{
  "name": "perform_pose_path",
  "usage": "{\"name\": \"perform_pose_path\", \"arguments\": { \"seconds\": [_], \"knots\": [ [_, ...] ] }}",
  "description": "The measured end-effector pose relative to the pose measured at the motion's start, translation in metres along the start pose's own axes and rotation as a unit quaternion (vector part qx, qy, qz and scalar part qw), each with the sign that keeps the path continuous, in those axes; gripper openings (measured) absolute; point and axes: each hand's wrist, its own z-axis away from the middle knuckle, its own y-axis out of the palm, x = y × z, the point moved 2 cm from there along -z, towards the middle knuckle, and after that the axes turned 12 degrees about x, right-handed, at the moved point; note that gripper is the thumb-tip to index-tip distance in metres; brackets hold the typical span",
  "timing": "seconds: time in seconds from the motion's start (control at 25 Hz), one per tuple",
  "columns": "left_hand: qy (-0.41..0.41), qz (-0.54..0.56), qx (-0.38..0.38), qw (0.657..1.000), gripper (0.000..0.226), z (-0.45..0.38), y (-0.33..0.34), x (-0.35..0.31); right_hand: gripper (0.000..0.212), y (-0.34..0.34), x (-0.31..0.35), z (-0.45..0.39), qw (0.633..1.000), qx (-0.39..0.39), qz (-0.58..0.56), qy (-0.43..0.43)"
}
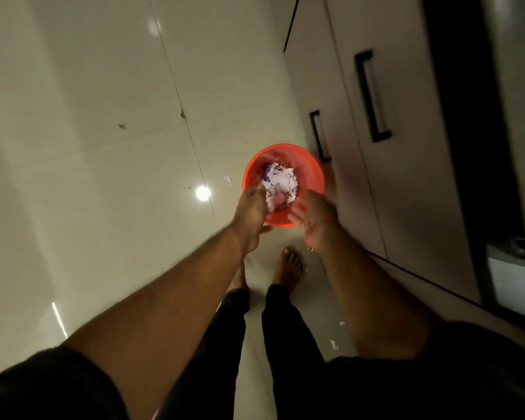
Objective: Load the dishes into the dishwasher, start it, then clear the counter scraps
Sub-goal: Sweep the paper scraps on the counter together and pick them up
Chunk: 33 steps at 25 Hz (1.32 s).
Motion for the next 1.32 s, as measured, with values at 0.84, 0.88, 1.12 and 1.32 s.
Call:
{"name": "perform_pose_path", "arguments": {
  "seconds": [0.84, 0.88, 1.12, 1.32],
  "knots": [
    [0.390, -0.443, 0.227, 0.775, 0.027, 0.423, 0.225, -0.036, 0.021, -0.162, 0.028, 0.531, 0.904, -0.039, 0.028, -0.425],
    [0.388, -0.470, 0.249, 0.752, 0.028, 0.428, 0.246, -0.027, 0.021, -0.187, 0.024, 0.540, 0.897, -0.068, 0.016, -0.436],
    [0.388, -0.641, 0.330, 0.575, 0.024, 0.433, 0.357, 0.043, 0.012, -0.332, -0.015, 0.562, 0.852, -0.249, 0.110, -0.447],
    [0.364, -0.747, 0.325, 0.452, 0.020, 0.422, 0.413, 0.115, 0.025, -0.389, -0.058, 0.551, 0.765, -0.216, 0.457, -0.399]
  ]
}}
